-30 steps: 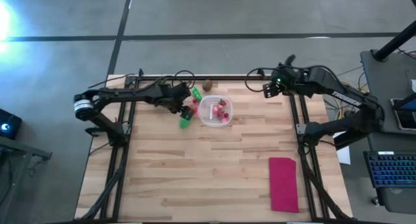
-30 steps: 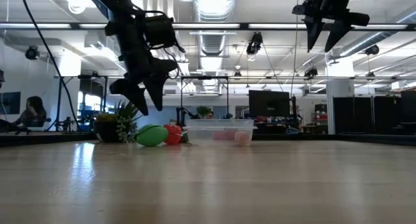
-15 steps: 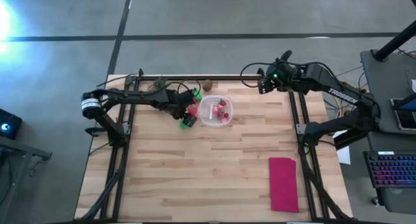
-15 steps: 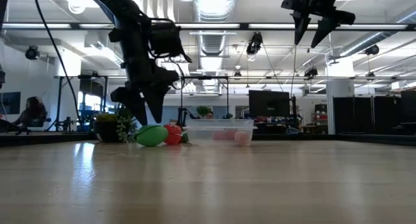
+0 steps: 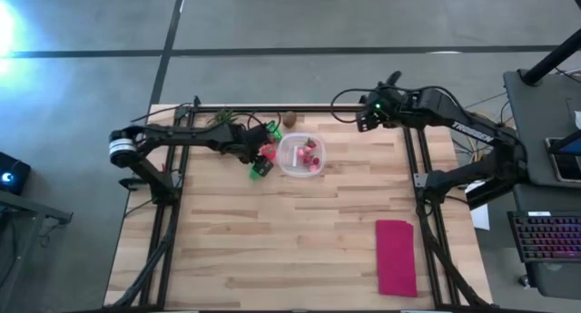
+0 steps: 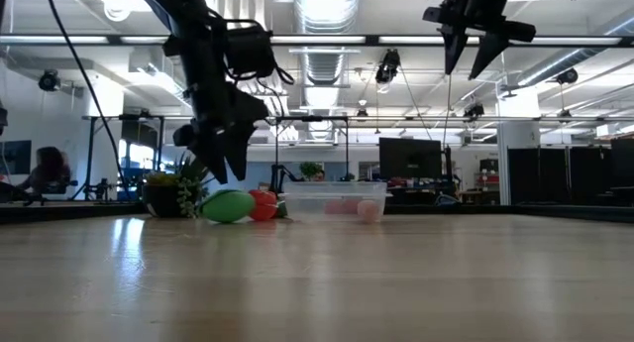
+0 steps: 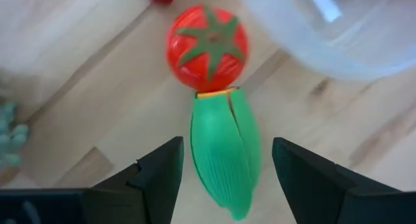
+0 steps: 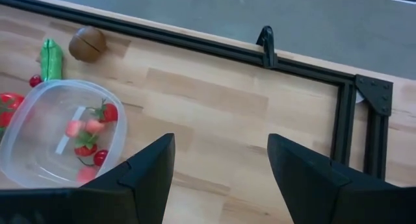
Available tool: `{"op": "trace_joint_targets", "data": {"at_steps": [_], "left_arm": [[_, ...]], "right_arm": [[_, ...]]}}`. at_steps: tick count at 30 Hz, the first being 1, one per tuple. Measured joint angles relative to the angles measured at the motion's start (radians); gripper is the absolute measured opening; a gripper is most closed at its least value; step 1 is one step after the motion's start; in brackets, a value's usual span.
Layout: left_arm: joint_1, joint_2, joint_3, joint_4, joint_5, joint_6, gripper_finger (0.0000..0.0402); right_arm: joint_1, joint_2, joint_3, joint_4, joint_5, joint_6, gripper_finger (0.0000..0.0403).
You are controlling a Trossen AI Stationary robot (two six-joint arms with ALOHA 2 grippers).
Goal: Pick and placing Produce into tupperware
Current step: Put the corn into the transparent bin
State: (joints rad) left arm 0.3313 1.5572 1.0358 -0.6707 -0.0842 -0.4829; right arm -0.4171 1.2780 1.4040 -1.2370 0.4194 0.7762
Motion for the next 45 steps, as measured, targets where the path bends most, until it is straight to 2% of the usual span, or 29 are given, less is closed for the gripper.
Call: {"op": "trace_joint_targets", "data": {"at_steps": [4, 14, 18, 24, 31, 45], "left_arm": [[-0.001, -0.016, 0.005, 0.002, -0.002, 0.045, 0.0222], [-0.028, -0.020, -0.011, 0.004, -0.052, 0.038, 0.0222], [-0.054, -0.020, -0.011, -0.003, -0.052, -0.063, 0.0225], [-0.106, -0.020, -0.012, -0.023, -0.053, -0.267, 0.0254], [-0.143, -0.019, 0.007, -0.107, -0.080, -0.449, 0.0258], [-0.009, -0.019, 0.096, -0.186, 0.054, -0.369, 0.0258]], "right_arm": [[0.000, 0.015, -0.001, 0.005, 0.000, -0.015, 0.0238], [0.000, 0.039, -0.001, 0.013, -0.035, -0.026, 0.0238], [-0.002, 0.034, 0.000, 0.020, -0.031, -0.118, 0.0238], [-0.008, 0.003, 0.028, 0.018, -0.030, -0.260, 0.0237], [-0.008, -0.035, 0.047, 0.017, -0.042, -0.339, 0.0237], [-0.008, -0.061, 0.047, 0.011, -0.061, -0.356, 0.0237]]}}
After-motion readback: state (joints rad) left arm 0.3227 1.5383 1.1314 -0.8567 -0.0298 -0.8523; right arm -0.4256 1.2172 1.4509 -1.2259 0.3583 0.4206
